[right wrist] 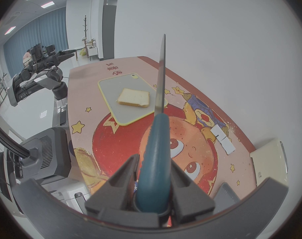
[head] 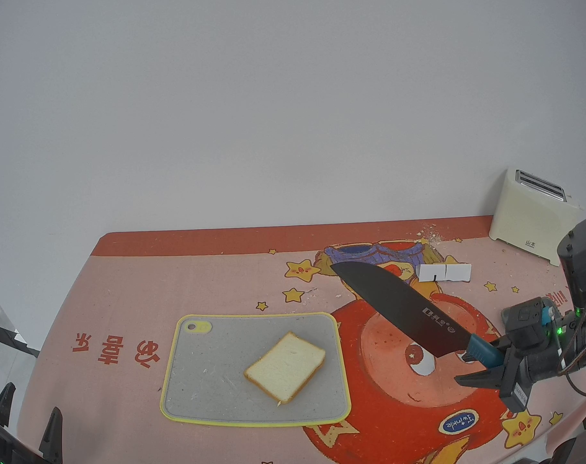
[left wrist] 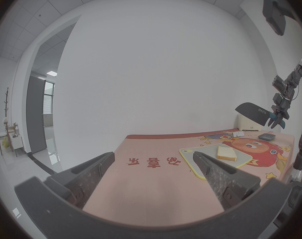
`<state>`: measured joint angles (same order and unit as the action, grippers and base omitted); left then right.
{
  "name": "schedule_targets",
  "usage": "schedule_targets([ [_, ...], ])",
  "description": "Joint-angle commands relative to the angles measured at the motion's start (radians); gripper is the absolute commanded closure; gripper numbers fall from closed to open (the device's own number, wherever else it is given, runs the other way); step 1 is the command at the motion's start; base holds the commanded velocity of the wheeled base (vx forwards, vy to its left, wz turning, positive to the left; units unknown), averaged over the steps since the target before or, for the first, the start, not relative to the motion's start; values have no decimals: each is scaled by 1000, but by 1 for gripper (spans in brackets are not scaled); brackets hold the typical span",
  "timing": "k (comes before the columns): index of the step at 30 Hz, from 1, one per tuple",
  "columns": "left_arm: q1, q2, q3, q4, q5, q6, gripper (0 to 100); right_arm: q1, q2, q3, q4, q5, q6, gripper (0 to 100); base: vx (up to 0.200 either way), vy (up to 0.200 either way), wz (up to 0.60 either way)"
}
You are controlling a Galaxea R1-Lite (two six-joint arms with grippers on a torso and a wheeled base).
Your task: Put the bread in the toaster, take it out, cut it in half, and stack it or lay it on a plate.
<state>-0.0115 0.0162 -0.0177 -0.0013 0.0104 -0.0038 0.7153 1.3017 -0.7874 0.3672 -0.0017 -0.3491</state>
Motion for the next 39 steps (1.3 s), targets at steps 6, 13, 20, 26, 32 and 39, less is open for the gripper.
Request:
schedule_targets([
  [6,1,-5,18,0,0,-1,0,15,-38,16,9,8,-73,100,0,0,0],
  [13,-1,-5,18,0,0,-1,0,85,-27,34,6,11,-79,100,0,0,0],
  [20,-1,-5,18,0,3,-4,0,124,-25,56,-7,12,-68,100,0,0,0],
  [26,-1,-5,18,1,3,-1,0,119,-10,47,-73,6,-63,100,0,0,0],
  [32,-1,-5,18,1,3,-2,0,127,-1,31,-71,2,-28,100,0,0,0],
  [39,-1,-5,18,0,3,-2,0,207,5,-18,9,17,52,100,0,0,0],
])
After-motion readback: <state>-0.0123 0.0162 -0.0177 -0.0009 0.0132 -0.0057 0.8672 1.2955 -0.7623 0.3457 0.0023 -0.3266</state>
